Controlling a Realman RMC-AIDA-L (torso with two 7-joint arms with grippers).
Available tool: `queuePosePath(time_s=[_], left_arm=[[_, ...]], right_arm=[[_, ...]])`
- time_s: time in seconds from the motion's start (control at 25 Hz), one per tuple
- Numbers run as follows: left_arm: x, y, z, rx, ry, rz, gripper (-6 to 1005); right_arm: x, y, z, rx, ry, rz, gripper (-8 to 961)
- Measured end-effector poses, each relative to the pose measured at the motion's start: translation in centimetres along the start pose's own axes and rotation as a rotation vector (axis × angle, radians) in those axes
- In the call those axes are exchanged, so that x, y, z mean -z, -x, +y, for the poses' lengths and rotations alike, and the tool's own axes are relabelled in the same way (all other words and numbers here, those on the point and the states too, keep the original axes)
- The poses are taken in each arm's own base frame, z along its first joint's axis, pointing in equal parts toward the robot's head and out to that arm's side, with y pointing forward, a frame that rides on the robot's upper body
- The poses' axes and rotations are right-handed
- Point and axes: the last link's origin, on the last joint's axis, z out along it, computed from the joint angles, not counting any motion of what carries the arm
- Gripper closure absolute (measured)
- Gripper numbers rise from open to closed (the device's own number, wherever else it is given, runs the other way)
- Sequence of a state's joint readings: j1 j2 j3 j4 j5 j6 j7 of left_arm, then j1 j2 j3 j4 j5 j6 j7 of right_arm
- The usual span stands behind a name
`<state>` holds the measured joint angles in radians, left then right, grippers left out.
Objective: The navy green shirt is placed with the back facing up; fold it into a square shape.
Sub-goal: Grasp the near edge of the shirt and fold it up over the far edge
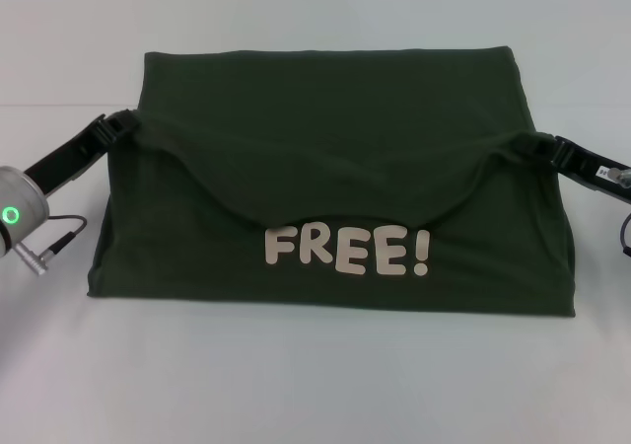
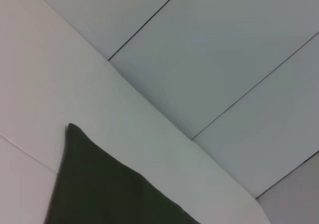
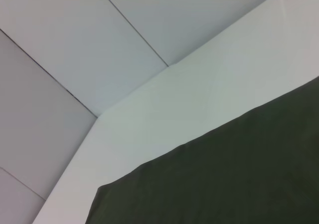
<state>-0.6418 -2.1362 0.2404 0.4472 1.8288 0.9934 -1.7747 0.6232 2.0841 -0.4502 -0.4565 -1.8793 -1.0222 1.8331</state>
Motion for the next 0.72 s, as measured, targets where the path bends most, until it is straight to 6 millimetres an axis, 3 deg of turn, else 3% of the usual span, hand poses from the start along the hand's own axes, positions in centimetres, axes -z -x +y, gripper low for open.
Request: queuePosePath(time_s=[0.72], left_arm=[[-0.45,0.27,0.28,-0.016,-0.009,0.015,995]], right_arm=[[-0.49,0.02,0.13,0.003,-0.009,-0.005,883]])
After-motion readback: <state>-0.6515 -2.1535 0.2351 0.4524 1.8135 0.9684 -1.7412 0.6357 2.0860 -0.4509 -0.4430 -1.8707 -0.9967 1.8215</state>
